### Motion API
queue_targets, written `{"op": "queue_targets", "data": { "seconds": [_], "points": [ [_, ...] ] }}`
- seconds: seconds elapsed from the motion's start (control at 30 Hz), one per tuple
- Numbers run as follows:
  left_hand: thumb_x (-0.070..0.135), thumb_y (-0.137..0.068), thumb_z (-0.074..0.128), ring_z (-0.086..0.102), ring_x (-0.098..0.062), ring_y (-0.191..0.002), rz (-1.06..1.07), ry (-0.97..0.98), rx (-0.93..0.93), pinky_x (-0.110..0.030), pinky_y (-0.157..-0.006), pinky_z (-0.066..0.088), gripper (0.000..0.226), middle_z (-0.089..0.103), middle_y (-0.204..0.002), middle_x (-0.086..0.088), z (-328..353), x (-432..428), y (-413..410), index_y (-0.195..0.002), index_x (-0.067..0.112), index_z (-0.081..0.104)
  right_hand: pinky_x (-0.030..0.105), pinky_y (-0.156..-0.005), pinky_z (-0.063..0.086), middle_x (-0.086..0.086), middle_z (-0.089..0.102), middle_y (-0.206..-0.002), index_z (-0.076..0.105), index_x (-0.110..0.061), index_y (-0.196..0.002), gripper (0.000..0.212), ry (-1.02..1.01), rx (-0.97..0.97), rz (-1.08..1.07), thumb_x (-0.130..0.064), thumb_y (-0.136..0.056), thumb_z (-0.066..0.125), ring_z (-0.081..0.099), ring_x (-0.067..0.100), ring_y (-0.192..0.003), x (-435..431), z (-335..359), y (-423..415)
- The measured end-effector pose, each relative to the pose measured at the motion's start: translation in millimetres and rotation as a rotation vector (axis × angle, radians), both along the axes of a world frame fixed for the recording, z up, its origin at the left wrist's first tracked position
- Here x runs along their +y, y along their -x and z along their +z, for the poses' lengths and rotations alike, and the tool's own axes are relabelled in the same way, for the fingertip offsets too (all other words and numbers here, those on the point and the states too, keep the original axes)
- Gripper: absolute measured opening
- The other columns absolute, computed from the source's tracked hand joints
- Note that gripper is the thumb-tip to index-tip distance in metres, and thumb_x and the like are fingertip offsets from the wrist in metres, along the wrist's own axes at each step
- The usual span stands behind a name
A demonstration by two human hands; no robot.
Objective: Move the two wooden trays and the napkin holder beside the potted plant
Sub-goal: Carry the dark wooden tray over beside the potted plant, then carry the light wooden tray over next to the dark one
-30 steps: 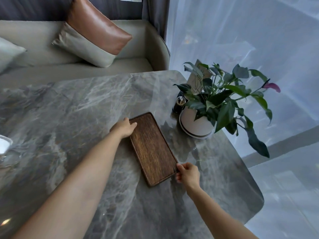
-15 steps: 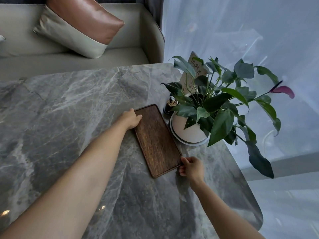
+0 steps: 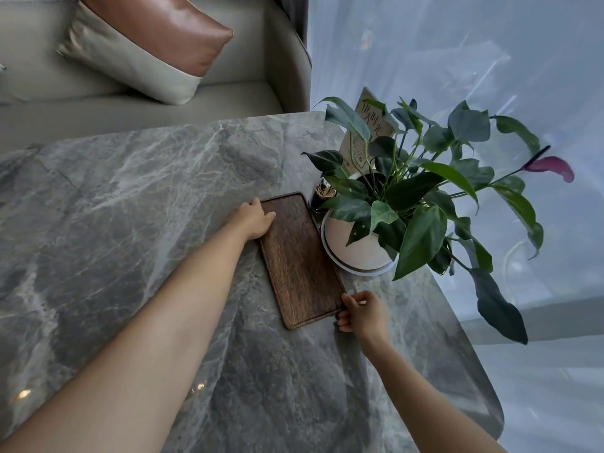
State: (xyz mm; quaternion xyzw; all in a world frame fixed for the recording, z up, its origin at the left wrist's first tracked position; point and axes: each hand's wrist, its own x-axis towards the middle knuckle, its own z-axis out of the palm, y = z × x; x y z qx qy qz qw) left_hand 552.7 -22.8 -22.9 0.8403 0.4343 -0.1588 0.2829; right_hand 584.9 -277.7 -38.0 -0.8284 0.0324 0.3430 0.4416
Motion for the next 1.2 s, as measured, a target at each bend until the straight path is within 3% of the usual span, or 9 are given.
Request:
{"op": "queue_targets", "data": {
  "seconds": [0.13, 0.2, 0.3, 0.5, 0.87, 1.2],
  "points": [
    [0.041, -0.097, 0.035, 0.019, -0.036, -0.144, -0.078, -0.050, -0.005, -0.045, -0.118, 0.021, 0.070, 0.018, -0.156, -0.022, 11, 1, 14, -0.150, 0.006, 0.005, 0.024, -0.037, 0.049, 0.010, 0.057, -0.061, 0.041, -0.006, -0.101, 0.021, 0.082, -0.062, 0.118, -0.020, -0.090, 0.054, 0.053, 0.018, -0.044, 0, 10, -3],
    [0.041, -0.097, 0.035, 0.019, -0.035, -0.144, -0.087, -0.114, -0.024, -0.046, -0.117, 0.022, 0.068, 0.018, -0.156, -0.020, 23, 3, 26, -0.150, 0.008, 0.007, 0.038, -0.056, 0.052, 0.015, 0.064, -0.078, 0.043, -0.006, -0.110, 0.032, 0.180, -0.202, 0.209, -0.030, -0.090, 0.052, 0.061, 0.027, -0.062, 0, 20, -5],
    [0.041, -0.098, 0.033, 0.018, -0.032, -0.144, -0.145, -0.221, -0.001, -0.045, -0.116, 0.022, 0.067, 0.019, -0.157, -0.016, 39, 4, 57, -0.150, 0.008, 0.007, 0.036, -0.067, 0.043, 0.020, 0.065, -0.106, 0.041, -0.008, -0.123, 0.040, 0.318, -0.419, 0.375, -0.033, -0.092, 0.045, 0.062, 0.035, -0.093, 0, 40, -4],
    [0.039, -0.098, 0.033, 0.017, -0.026, -0.146, -0.204, -0.332, 0.008, -0.040, -0.117, 0.022, 0.066, 0.014, -0.160, -0.010, 52, 1, 157, -0.150, 0.008, 0.008, 0.043, -0.079, 0.048, 0.019, 0.056, -0.123, 0.036, -0.006, -0.124, 0.045, 0.437, -0.617, 0.672, -0.039, -0.093, 0.038, 0.055, 0.036, -0.109, 26, 77, 26],
    [0.037, -0.099, 0.034, 0.020, -0.023, -0.146, 0.264, -0.254, -0.004, -0.033, -0.119, 0.018, 0.063, 0.016, -0.159, -0.009, 56, -21, 419, -0.150, 0.008, 0.012, 0.041, -0.096, 0.042, 0.012, 0.036, -0.146, 0.018, -0.011, -0.145, 0.063, 0.260, -0.817, 1.094, -0.044, -0.094, 0.034, 0.035, 0.031, -0.132, 127, 112, 186],
    [0.036, -0.099, 0.035, 0.022, -0.030, -0.144, 0.810, -0.173, 0.051, -0.038, -0.119, 0.020, 0.062, 0.021, -0.157, -0.016, 40, -68, 629, -0.150, 0.007, 0.014, 0.045, -0.100, 0.040, 0.014, 0.035, -0.146, 0.019, -0.011, -0.144, 0.062, 0.099, -0.855, 1.544, -0.043, -0.093, 0.035, 0.032, 0.030, -0.134, 215, 116, 379]
  ]
}}
